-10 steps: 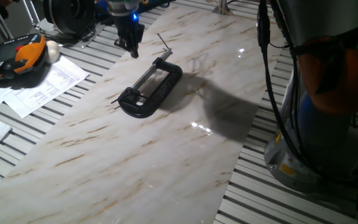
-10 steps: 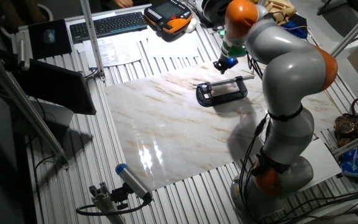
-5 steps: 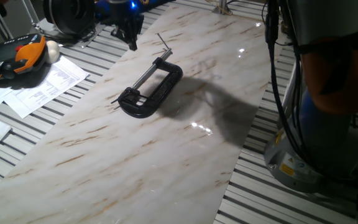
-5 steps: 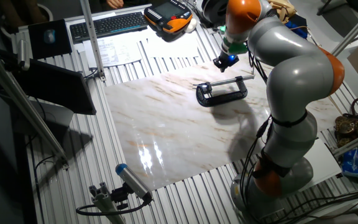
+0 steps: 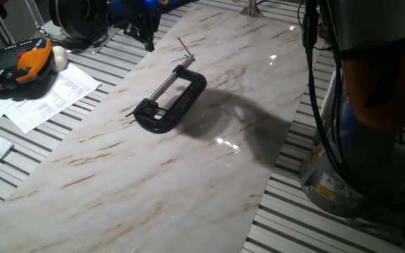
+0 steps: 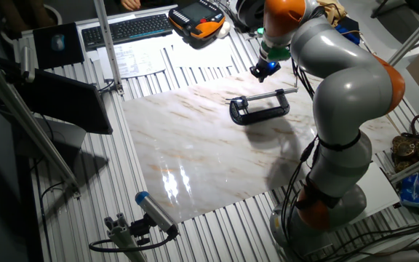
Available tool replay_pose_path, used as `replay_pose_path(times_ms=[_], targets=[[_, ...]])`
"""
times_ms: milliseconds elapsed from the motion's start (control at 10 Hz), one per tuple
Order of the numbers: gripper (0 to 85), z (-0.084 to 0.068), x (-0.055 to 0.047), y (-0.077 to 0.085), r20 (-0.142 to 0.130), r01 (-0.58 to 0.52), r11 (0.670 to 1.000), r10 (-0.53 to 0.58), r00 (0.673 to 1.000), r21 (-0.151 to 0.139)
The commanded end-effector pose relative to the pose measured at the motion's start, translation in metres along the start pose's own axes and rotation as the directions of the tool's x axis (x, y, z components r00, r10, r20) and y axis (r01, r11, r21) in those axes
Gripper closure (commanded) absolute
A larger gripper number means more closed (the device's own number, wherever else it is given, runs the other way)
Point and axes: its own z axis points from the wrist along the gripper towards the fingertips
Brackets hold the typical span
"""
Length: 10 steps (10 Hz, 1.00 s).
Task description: Turn the hands of a clock
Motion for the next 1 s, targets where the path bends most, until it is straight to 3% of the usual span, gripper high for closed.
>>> replay_pose_path(times_ms=[0, 200, 300, 600, 800, 900], targets=[[85.0, -0.0001, 0.0001, -0.0001, 0.005, -0.005, 1.0, 0.005, 1.0, 0.003], [85.0, -0.0001, 0.0001, -0.0001, 0.046, -0.026, 0.999, 0.024, 0.999, 0.034], [85.0, -0.0001, 0.0001, -0.0001, 0.05, -0.003, 0.999, 0.001, 0.999, 0.039], [85.0, -0.0001, 0.0001, -0.0001, 0.017, 0.061, 0.998, -0.061, 0.998, -0.016], [85.0, -0.0001, 0.0001, -0.0001, 0.023, 0.061, 0.998, -0.061, 0.998, -0.022], [85.0, -0.0001, 0.0001, -0.0001, 0.009, 0.051, 0.998, -0.05, 0.999, -0.023]])
